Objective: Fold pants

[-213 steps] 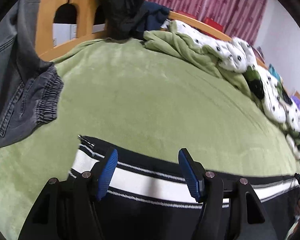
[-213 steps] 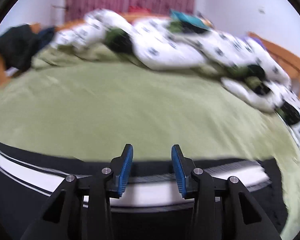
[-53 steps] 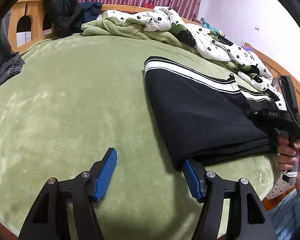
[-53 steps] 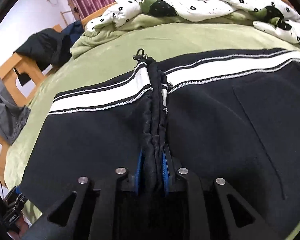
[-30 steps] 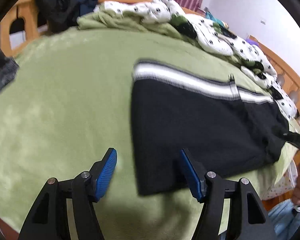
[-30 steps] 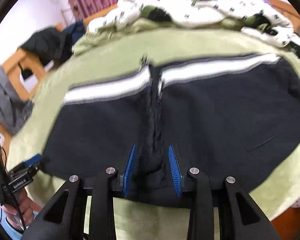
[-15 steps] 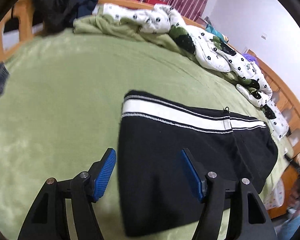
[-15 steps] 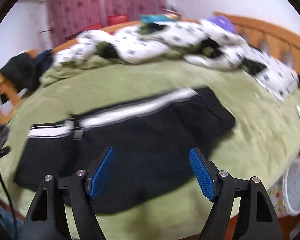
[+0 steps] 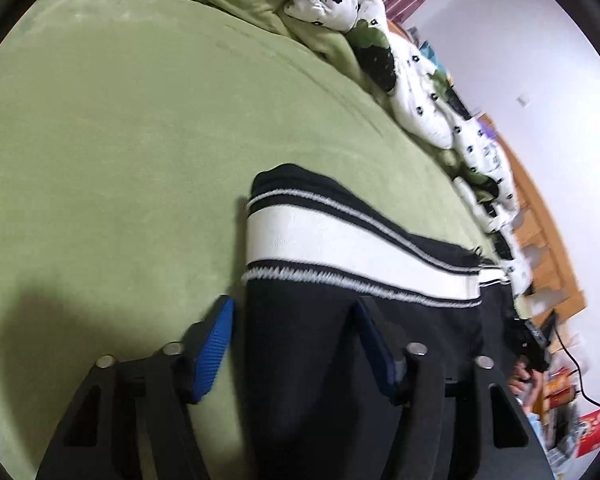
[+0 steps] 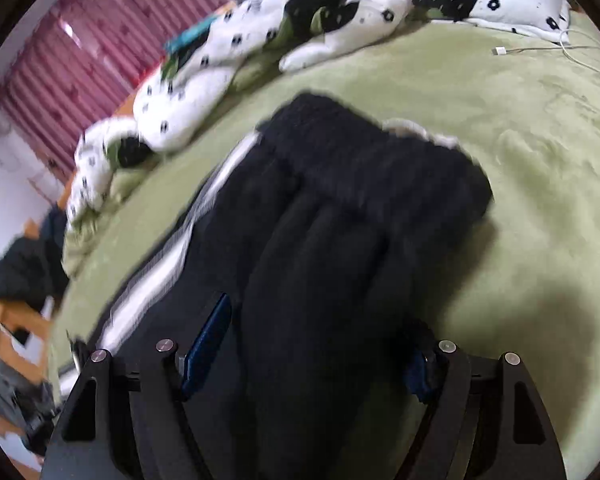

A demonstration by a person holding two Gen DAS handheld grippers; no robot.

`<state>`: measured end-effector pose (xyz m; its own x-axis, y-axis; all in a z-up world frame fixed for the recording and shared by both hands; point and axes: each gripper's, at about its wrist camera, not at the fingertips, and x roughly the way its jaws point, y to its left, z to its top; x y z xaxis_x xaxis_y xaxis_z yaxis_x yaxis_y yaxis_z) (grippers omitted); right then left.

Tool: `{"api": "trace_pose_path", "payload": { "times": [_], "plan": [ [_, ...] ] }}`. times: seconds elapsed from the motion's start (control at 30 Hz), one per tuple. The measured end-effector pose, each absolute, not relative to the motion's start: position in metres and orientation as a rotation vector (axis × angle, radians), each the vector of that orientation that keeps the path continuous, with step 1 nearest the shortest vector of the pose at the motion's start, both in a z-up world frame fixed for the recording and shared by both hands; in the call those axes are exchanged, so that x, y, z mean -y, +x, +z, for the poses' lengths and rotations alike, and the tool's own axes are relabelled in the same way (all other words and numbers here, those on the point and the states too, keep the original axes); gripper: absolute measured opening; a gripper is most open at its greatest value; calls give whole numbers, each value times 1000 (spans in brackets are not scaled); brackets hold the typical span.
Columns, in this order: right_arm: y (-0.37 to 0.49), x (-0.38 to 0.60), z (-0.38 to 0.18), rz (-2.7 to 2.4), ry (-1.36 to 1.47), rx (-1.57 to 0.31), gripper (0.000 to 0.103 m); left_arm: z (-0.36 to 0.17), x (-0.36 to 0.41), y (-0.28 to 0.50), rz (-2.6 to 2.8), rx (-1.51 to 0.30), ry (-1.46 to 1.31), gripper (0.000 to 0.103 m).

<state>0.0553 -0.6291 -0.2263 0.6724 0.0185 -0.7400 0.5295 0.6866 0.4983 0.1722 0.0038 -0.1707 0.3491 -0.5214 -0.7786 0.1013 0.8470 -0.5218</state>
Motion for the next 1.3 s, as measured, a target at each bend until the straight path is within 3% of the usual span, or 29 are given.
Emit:
{"api": "trace_pose_path", "payload": {
  "times": [0.03, 0.1, 0.13, 0.2, 0.43, 0.6, 0.77, 0.93, 1.07, 1.17, 1.2, 1.3],
  "plan": [
    [59, 631, -224, -359, 777, -802, 65, -173, -2, 174, -417, -1170, -434, 39],
    [63, 631, -213, -328, 788, -790, 17, -172, -3, 176, -389, -1182, -475, 24],
    [64, 623, -197, -329, 762, -762, 16, -166, -3, 174, -364, -1173, -481, 14],
    [67, 596, -159, -341, 635, -715, 14, -147, 2, 169, -359, -1149, -478, 12],
    [89, 497, -27, -223, 459, -548, 14, -72, 15, 169, -407, -1079, -421, 12],
    [113, 447, 16, -68, 490, -492, 14, -24, -37, 180, -294, -1020, -363, 12],
    [151, 421, -43, 6, 499, -577, 14, -22, -97, 200, -109, -1046, -202, 12],
    [189, 423, -164, -116, 450, -829, 14, -91, -144, 226, -13, -1149, -227, 12],
    [178, 454, -206, -72, 600, -833, 14, -129, -163, 231, 7, -1205, -314, 20],
    [170, 448, -214, -51, 571, -894, 22, -135, -163, 230, 32, -1213, -266, 35],
    [167, 444, -216, -84, 549, -955, 41, -132, -160, 228, 42, -1210, -227, 37],
    [135, 438, -200, -129, 505, -940, 46, -115, -149, 218, 97, -1163, -95, 38]
  ]
}}
